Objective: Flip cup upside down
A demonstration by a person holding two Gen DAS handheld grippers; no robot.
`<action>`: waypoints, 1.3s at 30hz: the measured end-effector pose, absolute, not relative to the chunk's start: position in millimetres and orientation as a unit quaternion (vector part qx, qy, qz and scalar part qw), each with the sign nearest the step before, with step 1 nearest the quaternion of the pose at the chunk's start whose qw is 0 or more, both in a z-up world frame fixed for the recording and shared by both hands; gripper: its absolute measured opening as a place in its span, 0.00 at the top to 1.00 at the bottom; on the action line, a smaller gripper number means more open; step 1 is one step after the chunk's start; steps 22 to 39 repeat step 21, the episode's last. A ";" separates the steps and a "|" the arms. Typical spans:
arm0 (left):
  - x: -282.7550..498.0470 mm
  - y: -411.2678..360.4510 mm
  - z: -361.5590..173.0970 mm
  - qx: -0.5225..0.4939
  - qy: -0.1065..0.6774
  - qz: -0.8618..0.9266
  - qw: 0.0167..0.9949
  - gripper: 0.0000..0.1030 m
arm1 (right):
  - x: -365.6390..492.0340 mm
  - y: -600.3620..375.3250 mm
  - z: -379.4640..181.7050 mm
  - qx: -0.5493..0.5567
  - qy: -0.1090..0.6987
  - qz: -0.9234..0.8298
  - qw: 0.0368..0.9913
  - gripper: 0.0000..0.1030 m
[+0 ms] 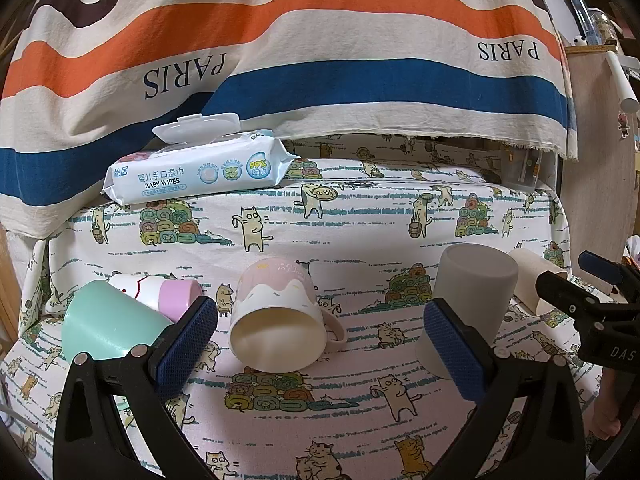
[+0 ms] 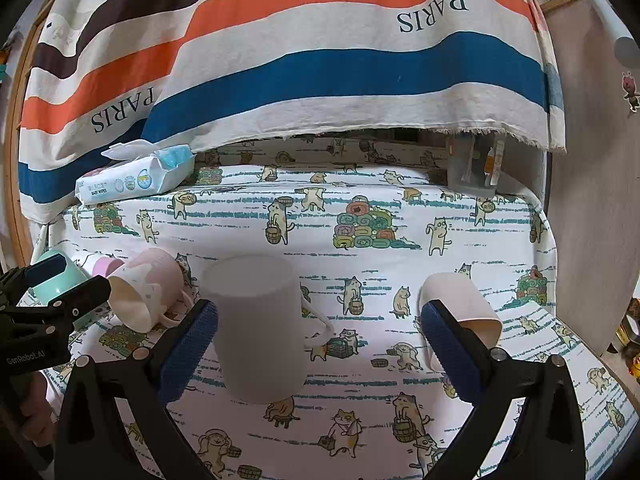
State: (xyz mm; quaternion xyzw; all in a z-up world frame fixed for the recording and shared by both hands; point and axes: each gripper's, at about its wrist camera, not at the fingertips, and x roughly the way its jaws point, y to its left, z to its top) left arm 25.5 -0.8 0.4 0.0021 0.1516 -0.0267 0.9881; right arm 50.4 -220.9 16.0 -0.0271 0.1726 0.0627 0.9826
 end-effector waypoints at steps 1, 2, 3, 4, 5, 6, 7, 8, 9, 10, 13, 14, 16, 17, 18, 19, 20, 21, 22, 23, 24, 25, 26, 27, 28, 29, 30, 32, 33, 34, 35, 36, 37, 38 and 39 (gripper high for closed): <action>25.4 -0.9 0.4 0.002 0.151 -0.027 0.988 0.01 | 50.5 -221.0 15.9 -0.027 0.173 0.063 0.983 0.01; 25.8 -1.0 0.4 0.002 0.151 -0.027 0.988 0.01 | 50.5 -220.9 16.0 -0.027 0.173 0.063 0.983 0.01; 25.9 -1.0 0.4 0.002 0.152 -0.027 0.988 0.01 | 50.5 -221.0 16.0 -0.027 0.173 0.063 0.983 0.01; 25.8 -1.0 0.4 0.002 0.152 -0.027 0.988 0.01 | 50.5 -221.1 16.0 -0.027 0.173 0.063 0.983 0.01; 25.6 -0.9 0.3 0.002 0.152 -0.027 0.988 0.01 | 50.5 -221.1 16.0 -0.027 0.173 0.063 0.983 0.01; 26.2 -1.1 0.2 0.002 0.152 -0.027 0.988 0.01 | 50.6 -221.1 16.1 -0.027 0.173 0.063 0.983 0.01; 26.2 -1.0 0.2 0.002 0.152 -0.027 0.988 0.01 | 50.6 -221.2 16.1 -0.027 0.173 0.063 0.983 0.01; 26.5 -1.1 0.2 0.003 0.152 -0.027 0.988 0.01 | 50.7 -221.3 16.1 -0.027 0.173 0.063 0.983 0.01; 26.5 -1.0 0.1 0.003 0.153 -0.027 0.988 0.01 | 50.7 -221.3 16.2 -0.027 0.173 0.063 0.983 0.01; 26.6 -1.0 -0.1 0.003 0.154 -0.027 0.988 0.01 | 50.6 -221.4 16.2 -0.027 0.173 0.063 0.983 0.01; 26.7 -0.5 -0.5 0.003 0.153 -0.027 0.988 0.01 | 50.7 -221.1 16.5 -0.028 0.173 0.064 0.982 0.01; 27.6 -0.9 -0.6 0.003 0.153 -0.027 0.988 0.01 | 50.5 -221.0 16.6 -0.028 0.173 0.063 0.983 0.01; 28.3 -0.5 -0.9 0.003 0.153 -0.027 0.988 0.01 | 50.4 -221.0 16.9 -0.027 0.172 0.063 0.983 0.01; 28.2 -0.5 -0.9 0.003 0.153 -0.028 0.988 0.01 | 50.3 -221.8 16.2 -0.027 0.172 0.062 0.983 0.01; 28.2 -0.3 -1.0 0.003 0.153 -0.028 0.988 0.01 | 50.5 -222.3 15.9 -0.027 0.172 0.062 0.983 0.01; 28.1 -0.4 -0.9 0.003 0.153 -0.027 0.988 0.01 | 50.5 -222.8 15.7 -0.026 0.172 0.062 0.983 0.01; 28.2 -0.3 -1.0 0.003 0.153 -0.027 0.988 0.01 | 50.3 -222.7 15.8 -0.026 0.172 0.062 0.983 0.01; 28.5 -0.3 -1.0 0.003 0.153 -0.027 0.988 0.01 | 50.3 -222.7 15.8 -0.026 0.172 0.062 0.983 0.01; 28.5 -0.3 -1.0 0.003 0.153 -0.027 0.988 0.01 | 50.3 -222.7 15.8 -0.026 0.172 0.062 0.983 0.01; 28.5 -0.3 -1.0 0.003 0.153 -0.027 0.988 0.01 | 50.3 -222.7 15.8 -0.026 0.172 0.062 0.983 0.01; 28.5 -0.3 -1.0 0.003 0.153 -0.027 0.988 0.01 | 50.3 -222.7 15.8 -0.026 0.172 0.062 0.983 0.01; 28.5 -0.3 -1.0 0.003 0.153 -0.027 0.988 0.01 | 50.3 -222.7 15.8 -0.026 0.172 0.062 0.983 0.01; 28.5 -0.3 -1.0 0.003 0.153 -0.027 0.988 0.01 | 50.3 -222.7 15.8 -0.026 0.172 0.062 0.983 0.01; 28.5 -0.3 -1.0 0.003 0.153 -0.027 0.988 0.01 | 50.3 -222.7 15.8 -0.026 0.172 0.062 0.983 0.01; 28.5 -0.3 -1.0 0.003 0.153 -0.027 0.988 0.01 | 50.3 -222.7 15.8 -0.026 0.172 0.062 0.983 0.01; 28.5 -0.3 -1.0 0.003 0.153 -0.027 0.988 0.01 | 50.3 -222.7 15.8 -0.026 0.172 0.062 0.983 0.01; 28.5 -0.3 -1.0 0.003 0.153 -0.027 0.988 0.01 | 50.3 -222.7 15.8 -0.026 0.172 0.062 0.983 0.01; 28.5 -0.3 -1.0 0.003 0.153 -0.027 0.988 0.01 | 50.3 -222.7 15.8 -0.026 0.172 0.062 0.983 0.01; 28.5 -0.3 -1.0 0.003 0.153 -0.027 0.988 0.01 | 50.3 -222.7 15.8 -0.026 0.172 0.062 0.983 0.01; 28.5 -0.3 -1.0 0.003 0.153 -0.027 0.988 0.01 | 50.3 -222.7 15.8 -0.026 0.172 0.062 0.983 0.01; 28.5 -0.3 -1.0 0.003 0.153 -0.027 0.988 0.01 | 50.3 -222.7 15.8 -0.026 0.172 0.062 0.983 0.01; 28.5 -0.3 -1.0 0.003 0.153 -0.027 0.988 0.01 | 50.3 -222.7 15.8 -0.026 0.172 0.062 0.983 0.01; 28.5 -0.3 -1.0 0.003 0.153 -0.027 0.988 0.01 | 50.3 -222.7 15.8 -0.026 0.172 0.062 0.983 0.01; 28.5 -0.3 -1.0 0.003 0.153 -0.027 0.988 0.01 | 50.3 -222.7 15.8 -0.026 0.172 0.062 0.983 0.01; 28.5 -0.3 -1.0 0.003 0.153 -0.027 0.988 0.01 | 50.3 -222.7 15.8 -0.026 0.172 0.062 0.983 0.01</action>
